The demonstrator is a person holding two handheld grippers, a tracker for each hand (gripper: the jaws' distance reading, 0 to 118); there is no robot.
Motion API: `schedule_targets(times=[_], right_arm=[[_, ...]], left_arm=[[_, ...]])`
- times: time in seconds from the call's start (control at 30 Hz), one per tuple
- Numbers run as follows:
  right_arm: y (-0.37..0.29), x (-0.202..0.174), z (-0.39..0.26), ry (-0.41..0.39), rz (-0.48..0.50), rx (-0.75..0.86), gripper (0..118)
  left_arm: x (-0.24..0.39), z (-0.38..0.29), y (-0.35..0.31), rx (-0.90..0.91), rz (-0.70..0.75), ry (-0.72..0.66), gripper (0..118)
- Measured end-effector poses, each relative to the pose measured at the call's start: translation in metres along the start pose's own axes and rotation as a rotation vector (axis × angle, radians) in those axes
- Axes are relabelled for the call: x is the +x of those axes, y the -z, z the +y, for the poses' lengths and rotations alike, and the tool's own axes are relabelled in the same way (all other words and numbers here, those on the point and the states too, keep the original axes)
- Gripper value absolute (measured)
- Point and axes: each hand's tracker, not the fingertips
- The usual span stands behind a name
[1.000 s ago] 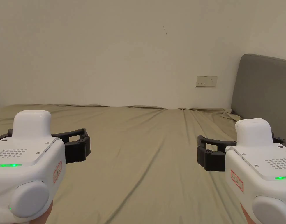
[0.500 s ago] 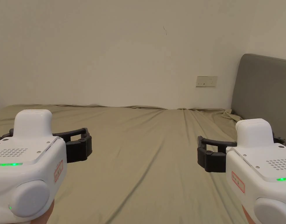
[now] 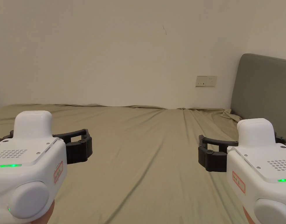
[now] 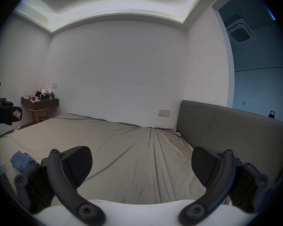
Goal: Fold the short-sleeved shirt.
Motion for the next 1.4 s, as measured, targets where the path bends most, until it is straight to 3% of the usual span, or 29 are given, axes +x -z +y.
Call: schedule_targets(times=[0.9, 1.17, 1.27, 1.4], right_arm=[[-0.002, 0.002, 0.006, 0.071, -0.010, 0.017, 118], [-0.002, 0.007, 0.009, 0.177, 0.100, -0.033, 118], [0.001, 0.007, 0.012, 0.191, 0.079, -0.063, 118], [0.003, 0.001, 0.007, 0.134, -0.009, -0.079, 118]], left_arm=[[-0.005, -0.002, 0.003, -0.018, -0.004, -0.017, 118], [-0.005, -0.003, 0.007, -0.030, -0.012, -0.026, 118], [-0.004, -0.004, 0.008, -0.036, -0.014, -0.015, 118], [-0.003, -0.006, 0.009, -0.033, -0.016, -0.023, 118]])
